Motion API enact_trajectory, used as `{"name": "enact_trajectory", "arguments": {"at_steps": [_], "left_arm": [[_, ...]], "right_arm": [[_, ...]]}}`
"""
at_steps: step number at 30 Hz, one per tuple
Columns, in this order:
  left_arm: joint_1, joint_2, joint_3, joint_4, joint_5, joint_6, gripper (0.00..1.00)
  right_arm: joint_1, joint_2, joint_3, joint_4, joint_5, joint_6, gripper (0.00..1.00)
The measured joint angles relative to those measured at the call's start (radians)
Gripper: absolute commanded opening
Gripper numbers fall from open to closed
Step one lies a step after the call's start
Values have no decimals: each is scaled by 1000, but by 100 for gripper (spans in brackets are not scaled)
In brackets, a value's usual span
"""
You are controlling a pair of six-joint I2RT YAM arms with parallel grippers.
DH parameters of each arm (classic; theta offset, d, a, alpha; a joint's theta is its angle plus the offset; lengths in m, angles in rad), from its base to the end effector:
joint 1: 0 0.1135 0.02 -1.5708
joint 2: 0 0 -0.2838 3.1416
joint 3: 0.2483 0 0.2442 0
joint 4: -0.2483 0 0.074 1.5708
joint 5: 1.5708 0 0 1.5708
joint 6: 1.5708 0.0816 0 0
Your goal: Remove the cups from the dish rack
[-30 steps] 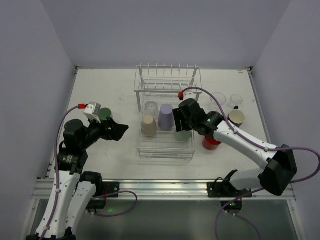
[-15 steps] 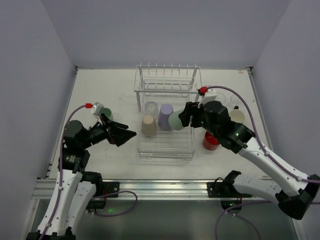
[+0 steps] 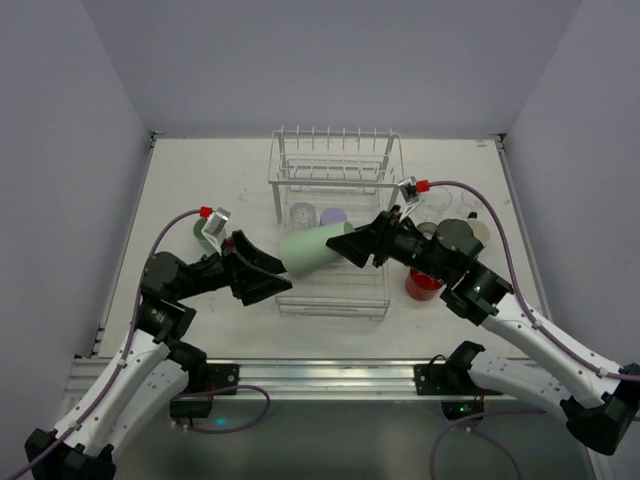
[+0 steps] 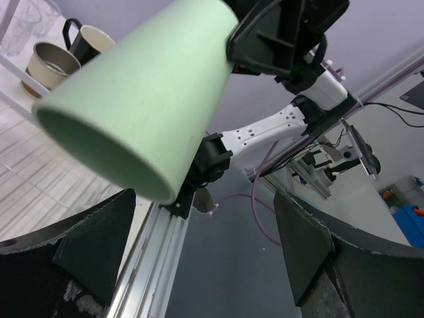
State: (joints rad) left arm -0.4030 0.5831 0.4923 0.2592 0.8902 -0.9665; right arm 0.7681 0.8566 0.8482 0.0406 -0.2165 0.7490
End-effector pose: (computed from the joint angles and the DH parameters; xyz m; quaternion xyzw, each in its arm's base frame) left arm 0.1111 -0.1163 0.3291 0.1541 0.6508 -0.6513 0.3585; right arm 0.1496 0.1689 0.3909 -0.0842 0.6908 0.5458 0.4667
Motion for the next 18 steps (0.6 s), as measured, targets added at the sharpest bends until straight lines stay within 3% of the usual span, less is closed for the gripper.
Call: {"name": "enact_trajectory", "arguments": {"at_steps": [5,6,11,12,13,14,15,17,18], "left_arm": [[-28,28,-18,120,-26,-69,69],[-33,35,-20,134,-32,-74,59],[-50,83,-26,190,-89,-101,31],[-50,90,-26,197,-98,-102,16],[-50,92,-26,202,-109,-110,9],[-51,93,-24,211,-109,-113,4],[-57,92,-19,219,-112,-113,0],[-68,78,24,158,-127,-70,0],[-71,78,56,114,-156,-39,0]], "right_arm": [[11,46,-38,89,-92,68,32],[13,53,-45,108,-105,79,32],[24,89,-91,213,-153,138,34],[23,95,-99,229,-153,144,36],[21,99,-107,241,-153,149,42],[16,104,-114,254,-154,160,63],[14,106,-121,273,-161,172,73],[15,102,-123,288,-156,174,90],[17,96,-124,277,-150,169,94]]}}
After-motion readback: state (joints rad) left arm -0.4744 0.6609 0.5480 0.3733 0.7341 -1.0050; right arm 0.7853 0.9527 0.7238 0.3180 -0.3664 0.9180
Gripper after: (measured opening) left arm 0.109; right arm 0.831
